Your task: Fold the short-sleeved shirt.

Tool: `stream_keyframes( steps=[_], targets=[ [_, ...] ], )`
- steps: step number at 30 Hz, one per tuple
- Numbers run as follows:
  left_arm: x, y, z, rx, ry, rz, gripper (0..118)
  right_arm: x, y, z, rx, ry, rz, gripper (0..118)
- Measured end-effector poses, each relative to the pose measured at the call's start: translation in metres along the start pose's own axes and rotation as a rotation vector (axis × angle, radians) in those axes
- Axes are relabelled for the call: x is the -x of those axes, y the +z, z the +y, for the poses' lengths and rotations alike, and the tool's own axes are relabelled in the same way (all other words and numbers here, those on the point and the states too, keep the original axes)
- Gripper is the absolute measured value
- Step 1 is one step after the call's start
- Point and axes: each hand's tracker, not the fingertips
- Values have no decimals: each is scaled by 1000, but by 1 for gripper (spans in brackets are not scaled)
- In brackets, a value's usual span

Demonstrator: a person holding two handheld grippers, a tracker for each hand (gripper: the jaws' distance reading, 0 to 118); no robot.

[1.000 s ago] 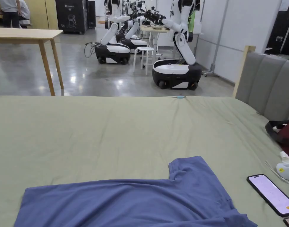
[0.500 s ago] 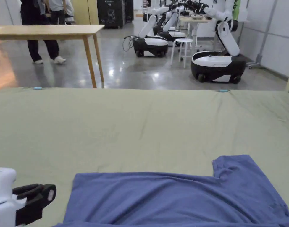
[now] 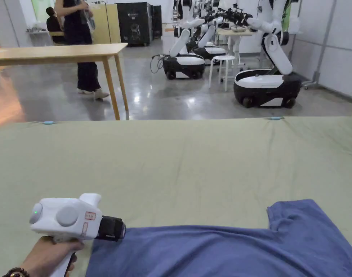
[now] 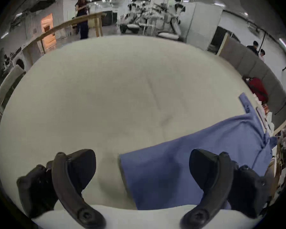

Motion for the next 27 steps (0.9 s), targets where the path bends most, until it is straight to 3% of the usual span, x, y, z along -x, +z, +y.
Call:
stream_keyframes(
  steps=[5, 7, 8, 11, 12, 16, 23, 24, 25, 27],
  targets=[
    [-14, -1, -14, -23, -51, 52, 111, -4, 0, 1, 14, 3, -32, 0],
    [-19, 10, -20, -65, -62, 38, 98, -5, -3, 1, 23, 3, -33, 0],
    [-22, 16, -25, -105, -84, 33, 84, -5, -5, 0, 28, 6, -34, 0],
    [-30, 27, -37, -138, -123, -53, 12, -9, -15, 3, 43, 17, -39, 0],
    [-34, 28, -40, -139, -122, -31, 6, -10, -18, 5, 46, 23, -41, 0],
    [-45, 38, -45, -168, -154, -33, 6, -14, -43, 28, -28, 172, -84, 0],
    [-51, 61, -47, -211, -156, -58, 6, -48, -153, 94, 19, 228, -166, 1],
    [-51, 64, -48, -217, -153, -62, 6, -59, -172, 101, 47, 217, -171, 12],
    [-51, 67, -50, -224, -147, -63, 6, -69, -194, 109, 90, 189, -176, 39],
    [-53, 74, -53, -234, -140, -68, 6, -89, -236, 118, 167, 132, -192, 116]
  ],
)
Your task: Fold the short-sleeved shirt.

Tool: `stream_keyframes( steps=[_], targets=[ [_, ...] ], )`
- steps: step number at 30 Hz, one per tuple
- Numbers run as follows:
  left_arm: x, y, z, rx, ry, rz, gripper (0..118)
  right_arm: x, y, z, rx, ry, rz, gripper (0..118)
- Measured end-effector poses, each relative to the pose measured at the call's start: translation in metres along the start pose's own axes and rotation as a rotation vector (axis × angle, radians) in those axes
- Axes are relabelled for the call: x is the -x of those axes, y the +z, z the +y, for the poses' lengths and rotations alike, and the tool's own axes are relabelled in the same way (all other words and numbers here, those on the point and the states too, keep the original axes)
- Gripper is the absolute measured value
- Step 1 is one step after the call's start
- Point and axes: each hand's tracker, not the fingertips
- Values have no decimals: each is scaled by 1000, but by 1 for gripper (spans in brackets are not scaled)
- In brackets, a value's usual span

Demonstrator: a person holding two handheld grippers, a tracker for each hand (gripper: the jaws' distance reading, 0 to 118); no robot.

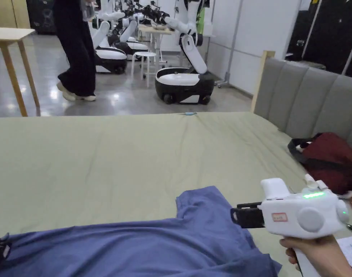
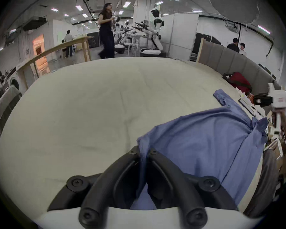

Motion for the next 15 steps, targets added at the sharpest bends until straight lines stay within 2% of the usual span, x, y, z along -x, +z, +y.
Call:
stream_keyframes(
  steps=[1, 3, 5, 9, 10, 11, 14, 15],
  targets=[
    [0, 2, -1, -4, 6, 2, 6, -9, -21, 3, 67, -16, 5, 118],
    [-4, 8, -2, -11, 18, -6, 6, -19, -49, 8, 149, -65, 12, 108],
    [-5, 10, -4, -13, 21, -10, 6, -23, -69, 8, 199, -111, -20, 104],
    [-10, 12, -5, -10, 13, 3, 6, -18, -88, 4, 269, -81, -51, 97],
    [-10, 12, -5, -9, 14, 3, 6, -12, -86, 2, 258, -31, -86, 94],
    [-11, 12, -4, -7, 17, 1, 6, -7, -79, 1, 222, 9, -73, 91],
    [-15, 12, -6, -5, 22, -6, 6, 5, -66, 0, 236, 27, -24, 46],
    [-14, 11, -6, -4, 21, -5, 6, 7, -65, 0, 254, 42, 15, 7]
  ],
)
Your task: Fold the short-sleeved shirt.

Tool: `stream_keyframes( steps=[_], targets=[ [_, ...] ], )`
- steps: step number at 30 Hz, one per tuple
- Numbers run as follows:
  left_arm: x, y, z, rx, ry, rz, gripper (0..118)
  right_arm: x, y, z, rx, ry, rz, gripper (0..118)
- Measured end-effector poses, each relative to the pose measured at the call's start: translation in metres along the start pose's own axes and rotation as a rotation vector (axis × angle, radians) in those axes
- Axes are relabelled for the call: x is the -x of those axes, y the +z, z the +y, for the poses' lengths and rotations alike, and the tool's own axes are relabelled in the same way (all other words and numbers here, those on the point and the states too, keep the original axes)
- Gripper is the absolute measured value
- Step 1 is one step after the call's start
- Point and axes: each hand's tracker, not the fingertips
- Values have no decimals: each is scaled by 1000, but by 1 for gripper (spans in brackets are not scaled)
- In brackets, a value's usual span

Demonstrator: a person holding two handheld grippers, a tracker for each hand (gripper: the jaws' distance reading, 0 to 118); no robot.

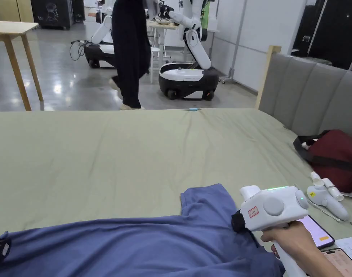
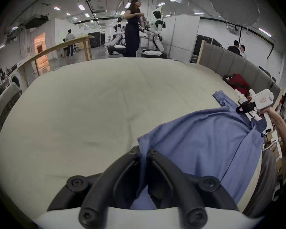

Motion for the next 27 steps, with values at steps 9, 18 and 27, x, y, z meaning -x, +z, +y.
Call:
stream_keyframes(
  steps=[9, 18, 27],
  targets=[
    [-2, 22, 7, -4, -12, -19, 6, 7, 41, 4, -96, -7, 8, 0],
    [-11, 126, -20, -73, -66, -62, 6, 19, 172, -61, -290, 63, 75, 0],
    [-15, 162, -113, 9, 18, -86, 6, 45, 189, -166, -209, 77, 128, 0]
  ],
)
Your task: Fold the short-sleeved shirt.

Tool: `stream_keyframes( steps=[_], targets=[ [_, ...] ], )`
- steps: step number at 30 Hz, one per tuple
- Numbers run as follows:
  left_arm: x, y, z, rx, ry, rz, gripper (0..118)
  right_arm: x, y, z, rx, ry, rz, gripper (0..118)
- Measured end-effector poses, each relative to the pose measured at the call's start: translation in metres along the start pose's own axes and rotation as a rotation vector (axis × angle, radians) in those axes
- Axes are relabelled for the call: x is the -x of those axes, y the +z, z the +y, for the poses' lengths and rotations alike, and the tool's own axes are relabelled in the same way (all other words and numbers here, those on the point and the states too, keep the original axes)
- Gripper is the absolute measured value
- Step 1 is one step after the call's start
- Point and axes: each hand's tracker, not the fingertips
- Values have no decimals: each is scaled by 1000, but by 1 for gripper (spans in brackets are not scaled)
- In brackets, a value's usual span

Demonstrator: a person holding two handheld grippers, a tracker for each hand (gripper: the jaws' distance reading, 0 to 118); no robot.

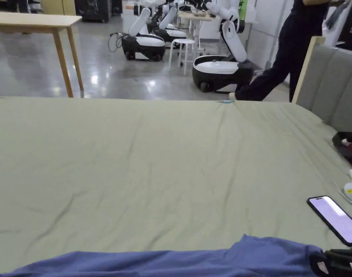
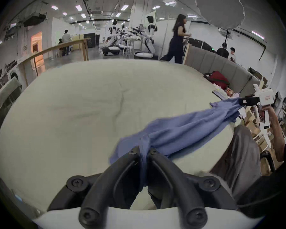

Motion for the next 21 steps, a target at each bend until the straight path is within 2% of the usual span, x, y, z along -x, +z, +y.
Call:
stream_keyframes(
  steps=[6, 10, 13, 14, 15, 16, 17, 18, 19, 21],
  targets=[
    [15, -46, -30, 76, 31, 34, 6, -10, -64, -31, 211, 10, -82, 0],
    [21, -57, -35, 52, 69, 30, 6, -26, -75, -33, 194, -70, -53, 0],
    [20, -55, -34, 40, 89, 28, 6, -25, -72, -32, 199, -58, -58, 1],
    [19, -54, -34, 37, 89, 30, 10, -22, -72, -32, 193, -37, -66, 4],
    [18, -52, -34, 33, 90, 33, 27, -22, -67, -35, 178, -24, -71, 17],
    [17, -48, -32, 19, 92, 64, 55, -19, -61, -36, 138, -1, -102, 36],
    [17, -42, -32, 3, 94, 84, 92, -17, -51, -37, 105, 8, -139, 68],
    [19, -37, -29, 6, 98, 85, 118, -16, -41, -37, 93, 11, -178, 104],
    [20, -31, -29, -1, 110, 68, 116, -13, -26, -38, 81, -1, -163, 112],
    [16, -4, -31, -87, 155, 34, 116, -3, 14, -38, -45, -18, -110, 110]
  ],
)
